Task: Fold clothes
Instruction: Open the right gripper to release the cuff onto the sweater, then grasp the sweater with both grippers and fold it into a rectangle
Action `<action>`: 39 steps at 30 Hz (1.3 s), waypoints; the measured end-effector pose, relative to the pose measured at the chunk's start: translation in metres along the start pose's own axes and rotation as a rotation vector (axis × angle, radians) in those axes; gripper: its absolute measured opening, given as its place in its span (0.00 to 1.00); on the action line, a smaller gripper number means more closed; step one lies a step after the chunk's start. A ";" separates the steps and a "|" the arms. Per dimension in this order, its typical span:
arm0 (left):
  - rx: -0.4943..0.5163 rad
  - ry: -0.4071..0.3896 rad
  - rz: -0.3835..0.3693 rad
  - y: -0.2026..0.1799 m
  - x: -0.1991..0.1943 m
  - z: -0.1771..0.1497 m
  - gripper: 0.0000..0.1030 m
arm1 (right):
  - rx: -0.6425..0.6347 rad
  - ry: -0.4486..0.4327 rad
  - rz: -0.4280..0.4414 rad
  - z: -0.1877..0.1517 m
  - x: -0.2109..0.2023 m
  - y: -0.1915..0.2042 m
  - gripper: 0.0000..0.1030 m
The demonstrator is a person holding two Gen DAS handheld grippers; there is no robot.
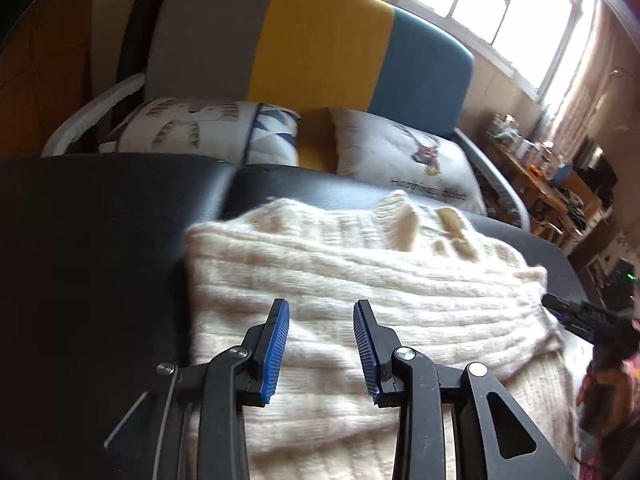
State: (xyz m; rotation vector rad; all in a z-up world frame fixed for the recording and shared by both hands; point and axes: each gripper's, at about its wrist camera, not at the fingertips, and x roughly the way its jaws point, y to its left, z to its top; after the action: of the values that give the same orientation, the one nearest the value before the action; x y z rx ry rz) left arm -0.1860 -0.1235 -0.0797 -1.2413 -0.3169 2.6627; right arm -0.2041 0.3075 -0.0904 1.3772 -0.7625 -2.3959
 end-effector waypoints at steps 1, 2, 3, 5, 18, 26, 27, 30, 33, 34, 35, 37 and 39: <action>0.016 0.006 -0.014 -0.005 0.000 0.002 0.34 | -0.003 0.014 0.008 0.001 0.002 -0.001 0.30; 0.039 0.016 -0.030 -0.011 0.002 0.004 0.34 | -0.012 0.027 0.019 0.001 0.004 -0.001 0.30; 0.064 0.024 -0.045 -0.018 0.004 0.005 0.34 | -0.025 0.040 0.026 0.002 0.006 0.000 0.31; 0.129 0.037 -0.075 -0.036 0.009 0.007 0.36 | -0.064 0.055 0.010 0.003 0.008 0.004 0.32; 0.508 0.120 -0.059 -0.138 0.077 0.005 0.05 | -0.609 -0.020 -0.295 -0.007 0.005 0.085 0.11; 0.421 0.031 -0.039 -0.134 0.069 0.023 0.05 | -0.501 -0.007 -0.342 0.002 0.020 0.064 0.10; 0.413 0.045 -0.035 -0.133 0.073 0.022 0.06 | -0.484 -0.002 -0.342 -0.001 0.022 0.058 0.10; 0.347 0.082 -0.059 -0.122 0.077 0.018 0.12 | -0.422 -0.027 -0.318 0.000 0.014 0.047 0.10; 0.221 0.053 -0.081 -0.099 0.060 0.020 0.24 | -0.386 -0.054 -0.318 0.006 0.004 0.044 0.11; 0.171 0.034 -0.087 -0.091 0.051 0.021 0.28 | -0.395 -0.084 -0.329 0.006 -0.002 0.047 0.11; 0.124 0.016 -0.091 -0.081 0.043 0.022 0.29 | -0.404 -0.112 -0.332 0.005 -0.007 0.051 0.16; 0.062 -0.024 -0.062 -0.059 0.023 0.018 0.33 | -0.430 -0.138 -0.254 -0.002 -0.014 0.066 0.25; 0.005 -0.048 -0.031 -0.036 0.007 0.011 0.34 | -0.487 -0.143 -0.218 -0.013 -0.012 0.084 0.25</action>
State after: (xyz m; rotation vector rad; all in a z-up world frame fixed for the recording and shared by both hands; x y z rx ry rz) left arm -0.1959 -0.0883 -0.0687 -1.1634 -0.3334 2.6685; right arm -0.1883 0.2403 -0.0397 1.1422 -0.0369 -2.6261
